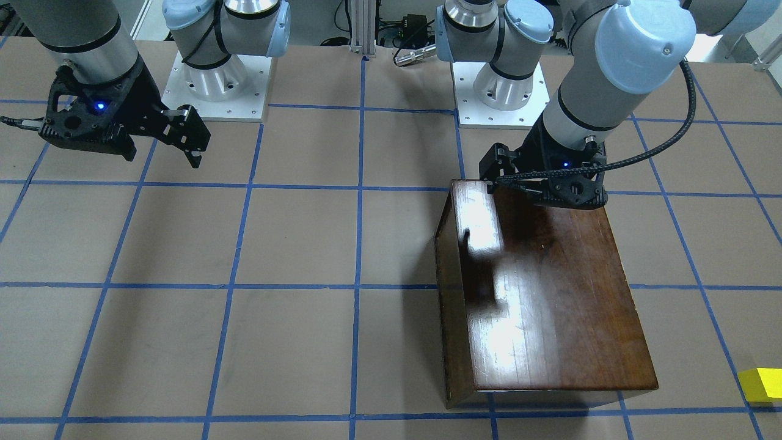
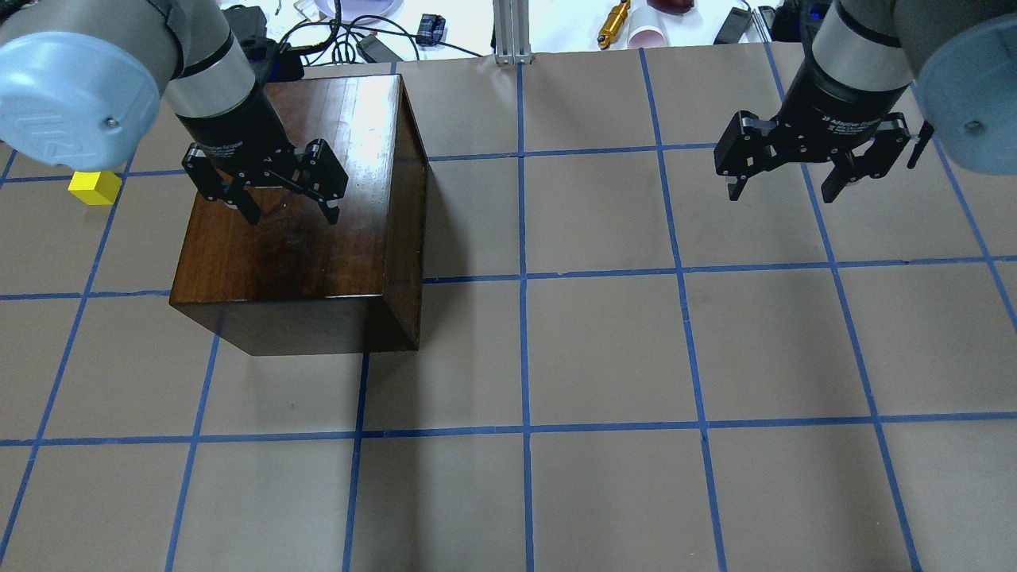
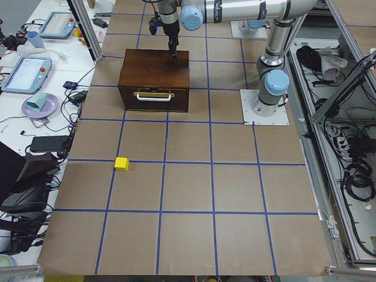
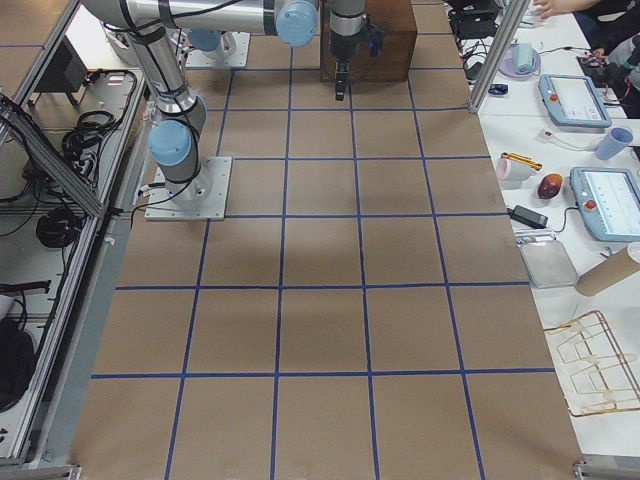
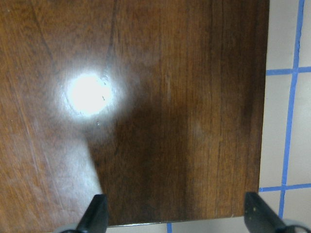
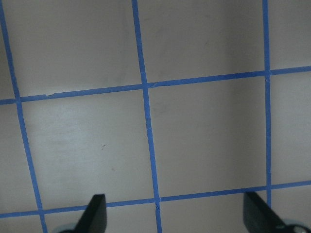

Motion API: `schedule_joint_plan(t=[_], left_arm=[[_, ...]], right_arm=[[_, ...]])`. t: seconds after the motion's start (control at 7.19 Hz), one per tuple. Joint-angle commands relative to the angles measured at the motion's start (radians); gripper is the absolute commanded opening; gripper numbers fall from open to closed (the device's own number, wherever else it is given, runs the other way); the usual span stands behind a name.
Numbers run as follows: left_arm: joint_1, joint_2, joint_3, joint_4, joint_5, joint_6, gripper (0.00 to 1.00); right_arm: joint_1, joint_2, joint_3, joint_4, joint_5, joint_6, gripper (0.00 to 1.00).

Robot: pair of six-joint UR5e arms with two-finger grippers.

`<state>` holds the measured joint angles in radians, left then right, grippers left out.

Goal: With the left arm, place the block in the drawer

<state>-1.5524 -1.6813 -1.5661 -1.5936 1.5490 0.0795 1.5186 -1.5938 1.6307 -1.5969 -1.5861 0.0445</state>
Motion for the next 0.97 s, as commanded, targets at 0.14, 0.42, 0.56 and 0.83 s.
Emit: schedule_joint_plan(t=[0.14, 0.42, 0.56, 0.83], left_arm=[[0.005, 0.000, 0.000, 0.001, -0.001, 0.005, 1.00], [0.005, 0.000, 0.003, 0.006, -0.003, 0.009, 1.00], [0.005, 0.003, 0.003, 0.006, 0.000, 0.011, 1.00], [0.005, 0.009, 0.005, 0.003, 0.009, 0.014, 1.00]], right_arm=[[0.000, 0.000, 0.000, 0.000, 0.000, 0.000, 1.00], [0.000, 0.000, 0.000, 0.000, 0.000, 0.000, 1.00], [0.000, 0.000, 0.000, 0.000, 0.000, 0.000, 1.00], [0.000, 0.000, 0.000, 0.000, 0.000, 0.000, 1.00]])
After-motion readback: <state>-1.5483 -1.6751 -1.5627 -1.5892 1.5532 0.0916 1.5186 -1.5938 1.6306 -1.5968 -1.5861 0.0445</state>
